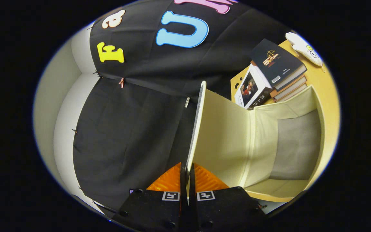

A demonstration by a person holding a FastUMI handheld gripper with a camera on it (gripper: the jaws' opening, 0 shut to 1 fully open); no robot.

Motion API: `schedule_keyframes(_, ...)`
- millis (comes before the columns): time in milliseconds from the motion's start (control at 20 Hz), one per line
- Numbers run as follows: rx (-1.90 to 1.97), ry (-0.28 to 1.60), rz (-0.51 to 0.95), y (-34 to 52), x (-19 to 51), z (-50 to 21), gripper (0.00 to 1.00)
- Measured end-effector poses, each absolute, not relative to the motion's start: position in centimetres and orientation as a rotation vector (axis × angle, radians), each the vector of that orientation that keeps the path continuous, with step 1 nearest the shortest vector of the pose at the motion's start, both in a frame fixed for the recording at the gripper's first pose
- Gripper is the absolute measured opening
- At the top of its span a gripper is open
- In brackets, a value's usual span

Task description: Open the storage box then place both shoes into the box .Put the left shoe in first, then the right shoe, with the right side of both shoes facing outward in a uniform manner.

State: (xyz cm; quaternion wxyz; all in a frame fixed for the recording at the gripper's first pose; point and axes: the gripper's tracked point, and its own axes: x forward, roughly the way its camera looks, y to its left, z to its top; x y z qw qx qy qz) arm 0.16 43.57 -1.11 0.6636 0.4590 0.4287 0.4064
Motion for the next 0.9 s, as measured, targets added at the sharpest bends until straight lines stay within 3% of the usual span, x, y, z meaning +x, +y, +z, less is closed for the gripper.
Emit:
schedule_keyframes(450, 0.915, 1.009, 0.921, 50.9, -1.0, -3.3, 0.05)
schedule_keyframes(650, 0.865, 0.97, 0.905, 50.9, -0.2, -3.5, 0.11)
schedule_keyframes(800, 0.778, 0.9, 0.825, 48.1, 1.8, -4.5, 0.99)
schedule_keyframes(900, 0.721, 0.864, 0.761, 45.3, 2.8, -5.0, 0.98)
